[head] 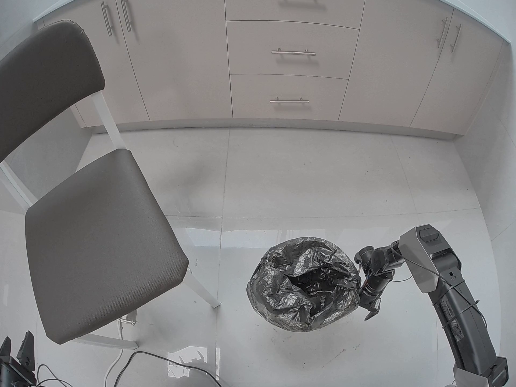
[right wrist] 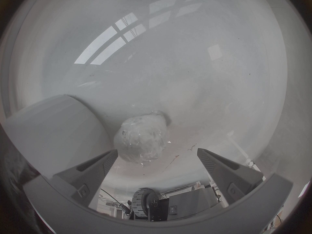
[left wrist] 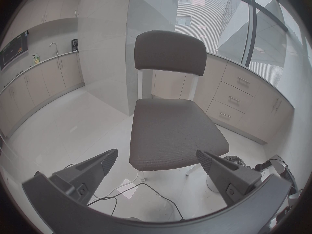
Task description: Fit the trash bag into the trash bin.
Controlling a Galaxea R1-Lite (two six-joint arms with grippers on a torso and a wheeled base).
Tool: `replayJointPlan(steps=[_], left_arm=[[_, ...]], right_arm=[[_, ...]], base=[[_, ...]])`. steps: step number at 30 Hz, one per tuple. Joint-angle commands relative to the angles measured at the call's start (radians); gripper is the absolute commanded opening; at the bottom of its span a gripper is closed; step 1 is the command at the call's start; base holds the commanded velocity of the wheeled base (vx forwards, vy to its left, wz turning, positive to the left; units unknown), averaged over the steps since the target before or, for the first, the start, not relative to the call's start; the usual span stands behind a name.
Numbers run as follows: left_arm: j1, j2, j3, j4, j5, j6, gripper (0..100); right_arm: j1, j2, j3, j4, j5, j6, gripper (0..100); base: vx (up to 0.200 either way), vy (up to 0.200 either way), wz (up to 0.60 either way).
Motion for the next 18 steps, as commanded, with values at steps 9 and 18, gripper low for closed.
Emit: replayJointPlan(steps=[9, 18], left_arm=[[-0.001, 0.002, 0.001, 0.0, 0.001, -0.001, 100], [-0.001, 0.002, 0.007, 0.0, 0.003, -0.001, 100]], right_arm=[[0.005, 0.054, 0.0, -0.127, 0.01, 0.035, 100], [0.027, 0.054, 0.0, -0.155, 0.016, 0.072, 100]], base=[[0.0, 0.0, 0.0], [0.0, 0.0, 0.0]])
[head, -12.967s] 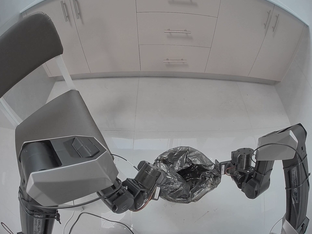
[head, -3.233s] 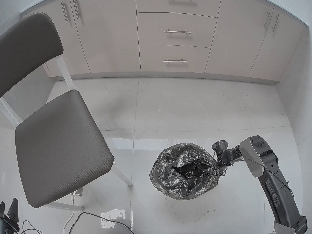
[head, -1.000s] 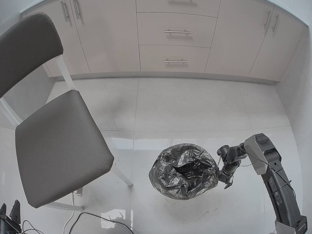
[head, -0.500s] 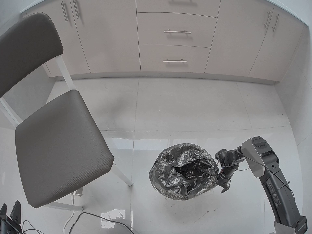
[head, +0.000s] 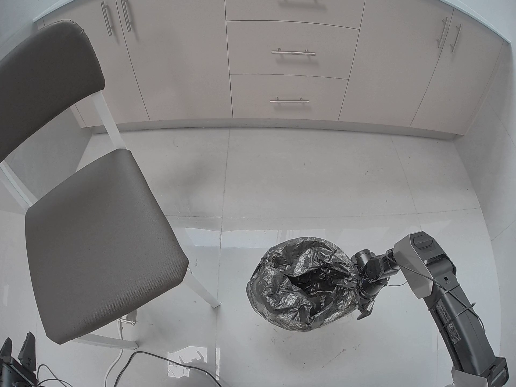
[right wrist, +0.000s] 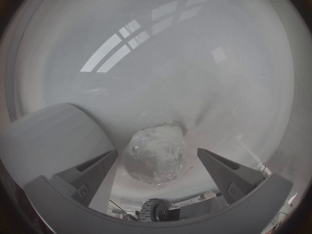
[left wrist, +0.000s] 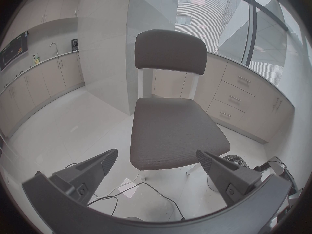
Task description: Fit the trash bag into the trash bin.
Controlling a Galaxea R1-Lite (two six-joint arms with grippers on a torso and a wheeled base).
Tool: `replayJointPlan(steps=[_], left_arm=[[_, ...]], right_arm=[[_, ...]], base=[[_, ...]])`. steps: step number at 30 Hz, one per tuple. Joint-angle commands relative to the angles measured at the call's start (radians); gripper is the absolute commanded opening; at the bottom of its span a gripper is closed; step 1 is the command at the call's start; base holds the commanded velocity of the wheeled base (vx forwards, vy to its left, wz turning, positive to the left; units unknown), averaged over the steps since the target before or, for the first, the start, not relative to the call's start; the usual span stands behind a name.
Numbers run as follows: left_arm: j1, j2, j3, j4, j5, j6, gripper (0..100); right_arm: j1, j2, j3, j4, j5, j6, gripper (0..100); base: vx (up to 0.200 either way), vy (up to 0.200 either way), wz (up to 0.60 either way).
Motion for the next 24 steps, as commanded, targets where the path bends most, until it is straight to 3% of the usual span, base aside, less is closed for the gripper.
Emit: replayJointPlan(steps=[1, 12, 13, 24], left_arm=[[0.001, 0.002, 0.001, 0.0, 0.001, -0.001, 100], [0.001, 0.002, 0.002, 0.0, 0.001, -0.001, 100], [0.001, 0.002, 0.002, 0.0, 0.001, -0.001, 100], [0.001, 0.002, 0.002, 0.0, 0.001, -0.001, 100]], right_arm=[[0.007, 0.005, 0.0, 0.006, 0.002, 0.007, 100], [0.011, 0.005, 0.0, 0.009, 0.002, 0.019, 100], [0.013, 0.005, 0.0, 0.009, 0.002, 0.019, 0], [0.016, 0.005, 0.0, 0.009, 0.002, 0.019, 0]], base=[[0.0, 0.0, 0.0], [0.0, 0.0, 0.0], [0.0, 0.0, 0.0], [0.0, 0.0, 0.0]])
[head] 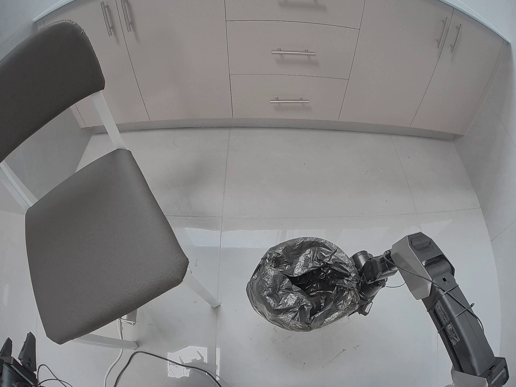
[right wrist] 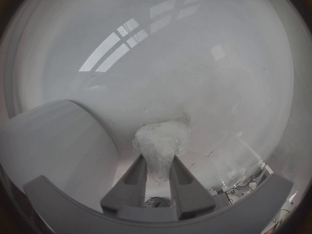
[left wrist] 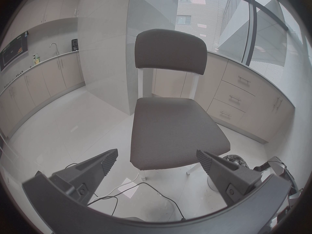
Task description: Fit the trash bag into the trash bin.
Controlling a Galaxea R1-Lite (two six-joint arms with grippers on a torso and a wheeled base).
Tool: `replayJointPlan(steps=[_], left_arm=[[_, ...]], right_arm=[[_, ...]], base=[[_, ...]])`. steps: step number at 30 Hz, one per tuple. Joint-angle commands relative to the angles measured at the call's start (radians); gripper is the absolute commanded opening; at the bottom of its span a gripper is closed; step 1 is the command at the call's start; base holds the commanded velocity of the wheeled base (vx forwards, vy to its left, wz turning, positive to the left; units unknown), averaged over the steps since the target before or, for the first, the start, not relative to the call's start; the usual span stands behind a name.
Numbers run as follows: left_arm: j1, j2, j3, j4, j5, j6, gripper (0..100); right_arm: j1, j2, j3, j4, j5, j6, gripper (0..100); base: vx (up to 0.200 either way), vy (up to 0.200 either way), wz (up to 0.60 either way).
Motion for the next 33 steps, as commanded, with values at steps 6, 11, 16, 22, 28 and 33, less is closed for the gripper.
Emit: replayJointPlan(steps=[6, 11, 16, 22, 28, 33], left_arm=[[-0.001, 0.002, -0.001, 0.0, 0.001, -0.001, 100], [0.001, 0.002, -0.001, 0.0, 0.001, -0.001, 100], [-0.001, 0.002, -0.016, -0.001, 0.001, -0.001, 100], [0.03, 0.008, -0.033, -0.046, 0.006, 0.002, 100], [0.114, 0.002, -0.036, -0.063, 0.006, 0.073, 100], [0.147, -0.024, 0.026, -0.067, 0.07, 0.185, 100]], right_arm=[[-0.004, 0.002, 0.0, 0.021, -0.007, -0.003, 0], [-0.037, -0.05, 0.0, 0.126, -0.007, -0.027, 0], [-0.099, -0.145, 0.0, 0.201, -0.008, -0.089, 0], [-0.155, -0.271, 0.0, 0.276, -0.011, -0.12, 0], [-0.188, -0.386, 0.0, 0.311, -0.01, -0.121, 0], [-0.186, -0.486, 0.0, 0.319, -0.008, -0.116, 0]], base=[[0.0, 0.0, 0.0], [0.0, 0.0, 0.0], [0.0, 0.0, 0.0], [0.0, 0.0, 0.0], [0.0, 0.0, 0.0], [0.0, 0.0, 0.0]])
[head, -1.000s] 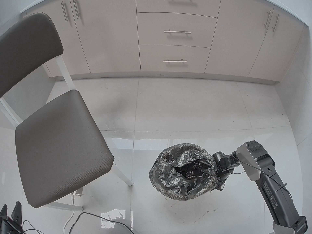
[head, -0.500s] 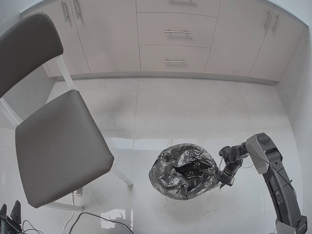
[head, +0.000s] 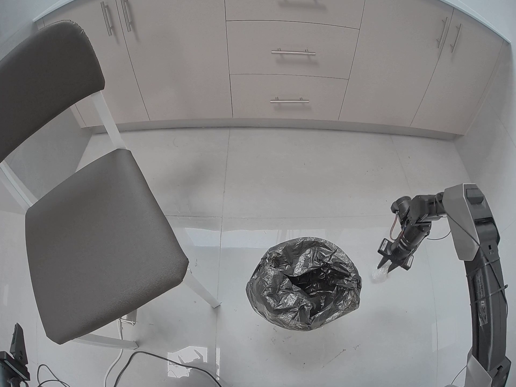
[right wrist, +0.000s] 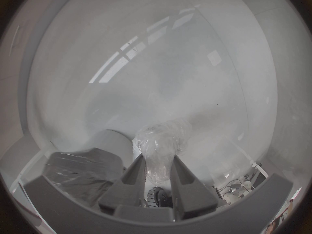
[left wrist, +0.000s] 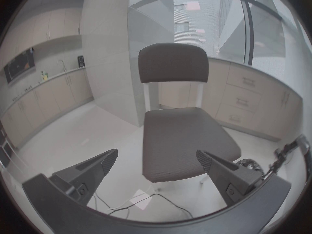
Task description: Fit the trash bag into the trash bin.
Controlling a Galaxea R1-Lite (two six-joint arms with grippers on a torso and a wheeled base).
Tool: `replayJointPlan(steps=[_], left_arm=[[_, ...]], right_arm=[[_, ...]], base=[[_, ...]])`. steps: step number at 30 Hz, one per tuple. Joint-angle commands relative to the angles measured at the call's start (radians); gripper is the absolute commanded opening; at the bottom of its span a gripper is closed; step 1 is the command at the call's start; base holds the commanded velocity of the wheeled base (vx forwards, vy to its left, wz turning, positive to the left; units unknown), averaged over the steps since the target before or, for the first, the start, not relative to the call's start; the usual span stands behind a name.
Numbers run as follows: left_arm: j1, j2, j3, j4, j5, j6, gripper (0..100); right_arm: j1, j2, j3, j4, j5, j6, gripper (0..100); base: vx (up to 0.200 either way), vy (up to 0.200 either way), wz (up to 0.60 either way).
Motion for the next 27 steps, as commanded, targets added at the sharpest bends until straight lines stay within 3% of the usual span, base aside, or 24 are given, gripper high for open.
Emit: replayJointPlan(steps=[1, 9, 11, 16, 18, 22, 24, 27], left_arm=[[0.035, -0.022, 0.065, -0.006, 0.055, 0.045, 100], [0.026, -0.033, 0.134, -0.115, 0.038, 0.053, 100], [-0.005, -0.076, 0.14, -0.134, -0.001, 0.075, 100], [-0.011, -0.098, 0.253, -0.378, -0.02, 0.125, 100], [-0.011, -0.098, 0.279, -0.445, -0.038, 0.197, 100], [-0.011, -0.098, 0.278, -0.442, -0.158, 0.326, 100], [-0.011, -0.098, 0.278, -0.444, -0.242, 0.317, 100], [-0.011, -0.098, 0.278, -0.44, -0.287, 0.286, 100]], right_arm=[[-0.004, -0.152, 0.0, 0.028, 0.003, 0.004, 0], [0.049, -0.281, 0.0, 0.091, 0.006, -0.021, 0], [0.079, -0.311, 0.0, 0.094, 0.005, -0.038, 0], [0.146, -0.384, 0.0, 0.146, 0.0, -0.049, 0], [0.177, -0.41, 0.0, 0.167, 0.0, -0.05, 0], [0.238, -0.433, 0.0, 0.176, -0.014, -0.061, 0], [0.276, -0.44, 0.0, 0.176, -0.038, -0.085, 0], [0.322, -0.442, 0.0, 0.176, -0.083, -0.119, 0]], base=[[0.0, 0.0, 0.0], [0.0, 0.0, 0.0], [0.0, 0.0, 0.0], [0.0, 0.0, 0.0], [0.0, 0.0, 0.0], [0.0, 0.0, 0.0], [0.0, 0.0, 0.0], [0.0, 0.0, 0.0]])
